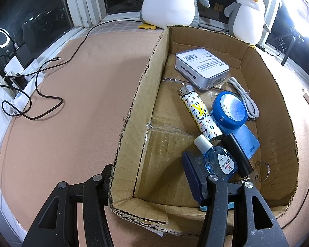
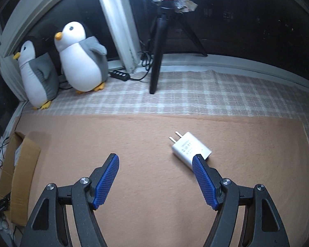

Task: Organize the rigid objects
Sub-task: 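Move the right tool to the white wall charger and grasp it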

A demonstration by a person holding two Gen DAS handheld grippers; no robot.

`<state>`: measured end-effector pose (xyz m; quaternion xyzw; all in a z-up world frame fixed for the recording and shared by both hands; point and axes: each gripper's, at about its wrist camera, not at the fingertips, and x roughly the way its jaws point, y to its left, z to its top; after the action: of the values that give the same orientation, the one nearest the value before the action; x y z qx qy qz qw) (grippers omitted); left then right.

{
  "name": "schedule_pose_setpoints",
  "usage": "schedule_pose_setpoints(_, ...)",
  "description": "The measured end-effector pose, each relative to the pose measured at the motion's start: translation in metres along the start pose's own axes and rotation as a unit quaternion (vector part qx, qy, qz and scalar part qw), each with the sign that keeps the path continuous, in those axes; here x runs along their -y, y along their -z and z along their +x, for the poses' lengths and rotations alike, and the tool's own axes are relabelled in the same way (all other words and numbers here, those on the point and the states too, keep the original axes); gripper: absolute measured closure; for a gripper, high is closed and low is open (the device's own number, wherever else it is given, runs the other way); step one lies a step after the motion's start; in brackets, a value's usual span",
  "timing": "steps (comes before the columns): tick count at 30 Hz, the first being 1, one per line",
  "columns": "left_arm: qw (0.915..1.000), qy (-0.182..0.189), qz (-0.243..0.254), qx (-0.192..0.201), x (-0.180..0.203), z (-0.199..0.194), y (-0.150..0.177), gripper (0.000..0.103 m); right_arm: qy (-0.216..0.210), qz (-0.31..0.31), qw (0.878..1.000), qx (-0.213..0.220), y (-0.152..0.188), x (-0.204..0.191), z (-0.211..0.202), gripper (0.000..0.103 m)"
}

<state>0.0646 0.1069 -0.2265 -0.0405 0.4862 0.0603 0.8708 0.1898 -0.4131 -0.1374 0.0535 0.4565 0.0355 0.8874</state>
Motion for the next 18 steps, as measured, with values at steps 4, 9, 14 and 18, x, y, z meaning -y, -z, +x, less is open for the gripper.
schedule_pose_setpoints(4,1.0000,-0.002,0.001,-0.001,0.001,0.000,0.000,0.045,0.002,0.004,1.000,-0.004,-0.004,0.013,0.012,0.033)
schedule_pose_setpoints(9,1.0000,-0.006,0.002,-0.002,0.002,0.000,0.000,0.045,0.010,-0.001,1.000,-0.014,-0.010,0.020,0.031,0.033)
schedule_pose_setpoints(14,1.0000,-0.008,0.004,-0.003,0.003,0.000,0.000,0.044,0.013,0.007,1.000,-0.022,-0.014,0.030,0.044,0.033)
schedule_pose_setpoints(18,1.0000,-0.008,0.004,-0.003,0.003,0.000,0.000,0.044,0.014,0.009,0.999,-0.033,-0.018,0.038,0.053,0.033)
